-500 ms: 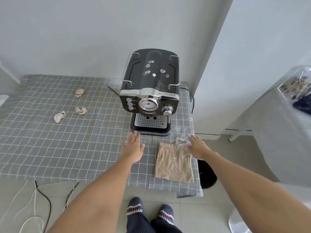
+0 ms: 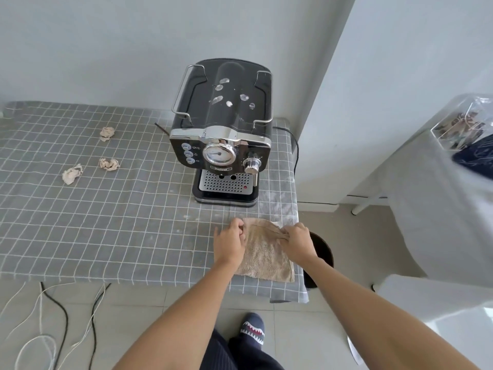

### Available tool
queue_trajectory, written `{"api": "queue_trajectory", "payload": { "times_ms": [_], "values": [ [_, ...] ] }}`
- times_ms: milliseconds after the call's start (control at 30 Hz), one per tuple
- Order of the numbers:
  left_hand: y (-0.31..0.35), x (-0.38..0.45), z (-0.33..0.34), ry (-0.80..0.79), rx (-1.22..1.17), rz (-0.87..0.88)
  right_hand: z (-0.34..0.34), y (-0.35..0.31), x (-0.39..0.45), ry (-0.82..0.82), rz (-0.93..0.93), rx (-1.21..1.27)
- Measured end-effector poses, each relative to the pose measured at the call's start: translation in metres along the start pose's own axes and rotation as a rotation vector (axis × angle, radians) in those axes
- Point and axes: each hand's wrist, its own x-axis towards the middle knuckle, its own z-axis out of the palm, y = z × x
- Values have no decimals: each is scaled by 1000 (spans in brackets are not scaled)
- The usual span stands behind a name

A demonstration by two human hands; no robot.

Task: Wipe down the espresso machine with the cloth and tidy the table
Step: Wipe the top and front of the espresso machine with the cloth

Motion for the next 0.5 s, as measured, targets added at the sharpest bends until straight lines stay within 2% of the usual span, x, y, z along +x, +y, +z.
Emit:
{"api": "queue_trajectory", "payload": {
  "times_ms": [133,233,300,400,433,500],
  "values": [
    [5,-8,-19,54,-213,23,-22,-7,-17,0,-79,194],
    [7,-20,-39,80,-252,154,-48,-18,-38,29,-154,315],
    [10,-27,-55,30,-289,269,-71,-33,-51,81,-236,350],
    [24,-29,-74,-159,-471,278,-113,-67,-65,137,-393,411],
    [31,-27,-80,-166,-504,278,-128,-80,-69,156,-448,414],
    [46,-20,-98,-69,-527,269,-154,-103,-73,222,-537,388]
  ]
}}
